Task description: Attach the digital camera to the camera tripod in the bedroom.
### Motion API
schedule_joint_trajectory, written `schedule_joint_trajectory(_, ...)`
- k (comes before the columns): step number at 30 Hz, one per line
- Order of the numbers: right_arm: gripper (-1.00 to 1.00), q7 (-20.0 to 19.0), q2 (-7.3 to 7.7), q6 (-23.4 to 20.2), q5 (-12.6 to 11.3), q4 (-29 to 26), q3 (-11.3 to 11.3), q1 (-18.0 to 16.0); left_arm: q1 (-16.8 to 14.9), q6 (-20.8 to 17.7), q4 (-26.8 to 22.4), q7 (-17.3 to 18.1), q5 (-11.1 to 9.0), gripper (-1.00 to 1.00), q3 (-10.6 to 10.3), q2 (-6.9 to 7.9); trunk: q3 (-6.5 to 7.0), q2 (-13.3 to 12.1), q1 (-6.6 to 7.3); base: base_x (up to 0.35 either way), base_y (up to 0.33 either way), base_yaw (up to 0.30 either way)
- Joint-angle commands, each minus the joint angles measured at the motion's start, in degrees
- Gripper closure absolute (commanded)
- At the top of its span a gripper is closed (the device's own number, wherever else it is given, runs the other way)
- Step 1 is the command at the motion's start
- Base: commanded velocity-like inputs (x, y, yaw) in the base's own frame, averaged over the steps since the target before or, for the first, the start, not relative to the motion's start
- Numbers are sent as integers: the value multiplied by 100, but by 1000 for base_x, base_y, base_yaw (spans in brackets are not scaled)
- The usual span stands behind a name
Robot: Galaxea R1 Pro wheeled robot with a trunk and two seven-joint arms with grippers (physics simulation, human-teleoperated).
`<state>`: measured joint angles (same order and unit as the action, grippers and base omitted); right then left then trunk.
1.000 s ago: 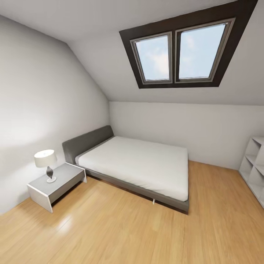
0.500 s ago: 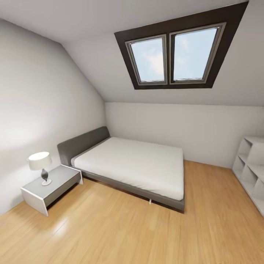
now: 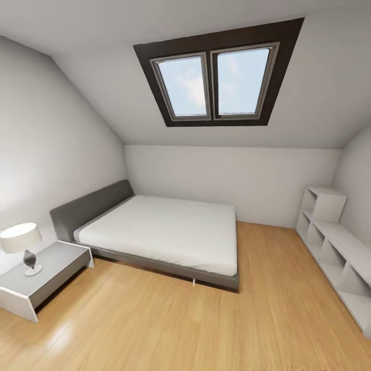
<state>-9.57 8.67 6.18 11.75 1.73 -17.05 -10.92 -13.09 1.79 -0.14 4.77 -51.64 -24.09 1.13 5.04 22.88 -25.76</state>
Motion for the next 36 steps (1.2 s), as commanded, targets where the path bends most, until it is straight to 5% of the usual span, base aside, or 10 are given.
schedule_joint_trajectory(1, -100, -10, 3, 29, 53, 19, -48, -6, -1, 26, 5, 24, -47, 100, -48, 1, -2, 4, -2, 0, 0, -292)
schedule_joint_trajectory(14, -100, -10, 3, 32, 55, 19, -45, -6, -1, 93, 5, 22, -46, 100, -50, -10, -2, 4, -2, -12, 0, -293)
schedule_joint_trajectory(36, -100, -7, 3, 32, 55, 17, -44, -6, -1, 94, 5, -3, -49, 100, -52, -34, -2, 4, -2, -320, 87, -293)
